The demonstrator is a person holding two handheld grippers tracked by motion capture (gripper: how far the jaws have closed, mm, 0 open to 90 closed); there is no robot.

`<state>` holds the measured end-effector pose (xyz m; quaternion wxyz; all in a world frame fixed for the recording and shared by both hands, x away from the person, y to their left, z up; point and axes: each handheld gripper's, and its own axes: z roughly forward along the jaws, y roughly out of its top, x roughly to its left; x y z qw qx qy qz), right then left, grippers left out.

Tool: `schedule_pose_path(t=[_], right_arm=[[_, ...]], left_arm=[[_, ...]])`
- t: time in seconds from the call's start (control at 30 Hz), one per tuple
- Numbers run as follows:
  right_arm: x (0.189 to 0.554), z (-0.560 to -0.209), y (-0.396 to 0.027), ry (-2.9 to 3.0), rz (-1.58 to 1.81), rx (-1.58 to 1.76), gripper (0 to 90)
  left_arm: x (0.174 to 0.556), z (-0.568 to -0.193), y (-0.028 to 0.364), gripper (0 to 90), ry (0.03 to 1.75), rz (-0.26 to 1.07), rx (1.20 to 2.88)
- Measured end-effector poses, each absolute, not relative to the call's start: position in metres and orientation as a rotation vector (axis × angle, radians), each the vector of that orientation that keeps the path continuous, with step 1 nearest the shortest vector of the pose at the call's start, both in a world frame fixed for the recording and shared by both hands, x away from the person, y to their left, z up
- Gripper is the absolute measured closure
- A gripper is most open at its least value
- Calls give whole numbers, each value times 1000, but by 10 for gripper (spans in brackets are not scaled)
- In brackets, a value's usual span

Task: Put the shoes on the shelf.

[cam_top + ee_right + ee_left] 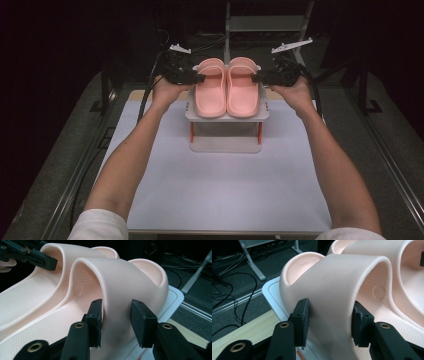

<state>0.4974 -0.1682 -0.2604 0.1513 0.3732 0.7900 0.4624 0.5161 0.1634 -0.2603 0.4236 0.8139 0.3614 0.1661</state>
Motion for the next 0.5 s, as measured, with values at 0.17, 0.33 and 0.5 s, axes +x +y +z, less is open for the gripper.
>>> schedule_pose_path(t=[0.17,0.33,0.5], right_arm=[[493,-258,-174,2261,1362,1066,593],[485,-251,-179,2266,1407,1052,577],[476,-248,-178,2281,1430,1022,565]], left_arm=[[510,-259,165,475,894,432,2027],[505,-257,172,455,902,420,2018],[498,-251,174,436,879,412,2016]])
